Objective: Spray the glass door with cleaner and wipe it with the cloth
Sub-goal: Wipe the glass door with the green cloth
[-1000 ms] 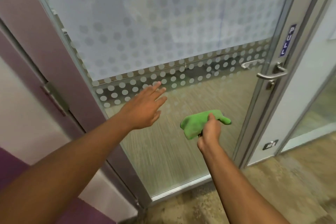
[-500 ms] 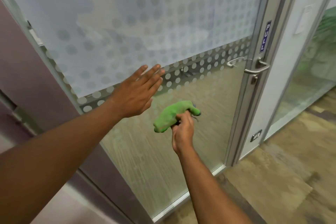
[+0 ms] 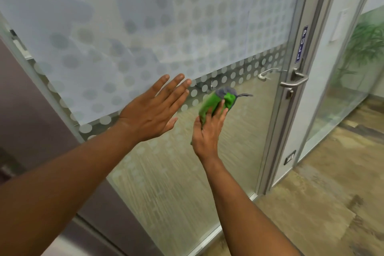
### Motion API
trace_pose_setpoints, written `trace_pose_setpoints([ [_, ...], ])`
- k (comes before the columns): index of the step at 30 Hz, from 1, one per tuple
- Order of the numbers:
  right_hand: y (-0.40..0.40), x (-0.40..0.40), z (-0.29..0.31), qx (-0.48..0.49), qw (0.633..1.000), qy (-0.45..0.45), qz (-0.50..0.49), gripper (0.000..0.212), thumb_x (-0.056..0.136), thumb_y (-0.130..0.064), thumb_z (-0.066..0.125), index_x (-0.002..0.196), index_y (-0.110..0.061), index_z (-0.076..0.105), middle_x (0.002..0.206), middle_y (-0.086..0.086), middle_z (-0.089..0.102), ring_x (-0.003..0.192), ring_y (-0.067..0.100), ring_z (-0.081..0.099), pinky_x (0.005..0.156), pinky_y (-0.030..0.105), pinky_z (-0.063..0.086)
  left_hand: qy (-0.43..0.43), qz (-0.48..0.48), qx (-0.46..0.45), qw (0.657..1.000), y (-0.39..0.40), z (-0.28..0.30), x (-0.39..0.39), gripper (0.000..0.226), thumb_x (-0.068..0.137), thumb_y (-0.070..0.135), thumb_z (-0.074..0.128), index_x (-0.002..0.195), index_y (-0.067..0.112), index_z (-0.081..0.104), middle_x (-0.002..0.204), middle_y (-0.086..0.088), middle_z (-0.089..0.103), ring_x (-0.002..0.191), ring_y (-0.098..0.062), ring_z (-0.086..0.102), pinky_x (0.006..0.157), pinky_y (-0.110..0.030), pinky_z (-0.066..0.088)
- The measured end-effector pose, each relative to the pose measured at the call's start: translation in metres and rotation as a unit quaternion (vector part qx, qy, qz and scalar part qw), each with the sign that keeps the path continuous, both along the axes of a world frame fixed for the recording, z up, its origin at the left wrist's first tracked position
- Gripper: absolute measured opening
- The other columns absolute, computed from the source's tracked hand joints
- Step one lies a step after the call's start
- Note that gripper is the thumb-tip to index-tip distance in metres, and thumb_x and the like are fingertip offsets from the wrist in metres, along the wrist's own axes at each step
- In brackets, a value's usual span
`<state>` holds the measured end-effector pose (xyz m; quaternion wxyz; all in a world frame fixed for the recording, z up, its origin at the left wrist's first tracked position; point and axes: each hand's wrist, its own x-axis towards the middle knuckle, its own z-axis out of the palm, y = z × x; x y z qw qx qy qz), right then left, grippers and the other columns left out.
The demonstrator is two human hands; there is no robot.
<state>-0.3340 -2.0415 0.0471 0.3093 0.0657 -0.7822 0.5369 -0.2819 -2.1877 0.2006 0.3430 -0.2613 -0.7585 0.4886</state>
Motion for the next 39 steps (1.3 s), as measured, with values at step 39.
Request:
trace_pose_setpoints([
  [39,0.026,0.001,0.090,0.131,0.989,0.025,0.068,0.056,0.100,-0.039,0.033,0.152,-0.017,0.030,0.166,0.010,0.011,0.151,0.038,-0.016,0.117,0.068,0.006,-0.058,-0.029,0.095,0.993,0.010,0.020,0.013,0.071,0.104,0.048,0.032,0.157,0.001,0.027,0.169,-0.022,0.007,0.157,-0.037,0.006,0.127,-0.051,0.017],
])
